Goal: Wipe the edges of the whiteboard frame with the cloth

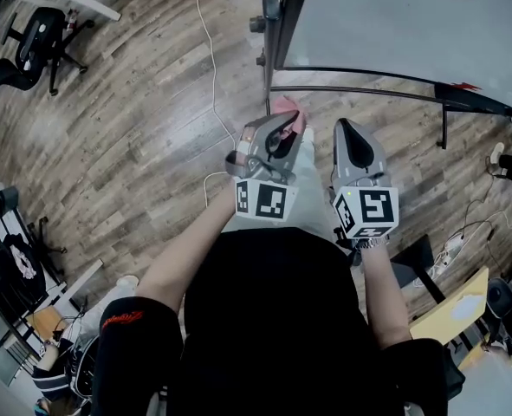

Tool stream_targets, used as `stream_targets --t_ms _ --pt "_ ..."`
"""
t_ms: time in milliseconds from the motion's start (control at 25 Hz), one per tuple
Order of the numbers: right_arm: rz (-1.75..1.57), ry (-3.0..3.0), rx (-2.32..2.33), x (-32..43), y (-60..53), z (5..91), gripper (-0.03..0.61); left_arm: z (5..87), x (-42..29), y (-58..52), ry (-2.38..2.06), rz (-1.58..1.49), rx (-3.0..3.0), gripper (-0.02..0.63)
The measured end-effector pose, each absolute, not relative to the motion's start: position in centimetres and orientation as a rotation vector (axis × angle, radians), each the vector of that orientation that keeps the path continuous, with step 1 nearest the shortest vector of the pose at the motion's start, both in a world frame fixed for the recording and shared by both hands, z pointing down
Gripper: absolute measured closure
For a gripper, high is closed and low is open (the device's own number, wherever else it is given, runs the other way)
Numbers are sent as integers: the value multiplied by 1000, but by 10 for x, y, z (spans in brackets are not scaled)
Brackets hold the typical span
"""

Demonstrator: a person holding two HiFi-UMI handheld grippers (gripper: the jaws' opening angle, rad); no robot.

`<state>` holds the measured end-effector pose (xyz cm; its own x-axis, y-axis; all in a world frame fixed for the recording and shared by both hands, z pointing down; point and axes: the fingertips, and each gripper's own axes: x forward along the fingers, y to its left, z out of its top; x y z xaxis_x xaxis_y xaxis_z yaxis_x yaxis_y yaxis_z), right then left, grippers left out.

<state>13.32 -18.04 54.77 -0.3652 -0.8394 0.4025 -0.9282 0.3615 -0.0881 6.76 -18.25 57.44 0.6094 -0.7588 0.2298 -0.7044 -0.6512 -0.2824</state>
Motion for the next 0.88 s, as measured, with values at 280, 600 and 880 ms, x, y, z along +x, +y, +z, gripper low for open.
stream_targets --t_ms 280,600,880 --pt "371 -2390 1591 110 -169 525 577 517 40 -176 1350 -265 -2716 574" --pt "296 -2423 1642 95 -168 493 577 457 7 -178 1421 -66 -2724 574" --pt "147 -2520 1645 73 -170 453 577 429 -11 -174 1467 -10 -2666 574"
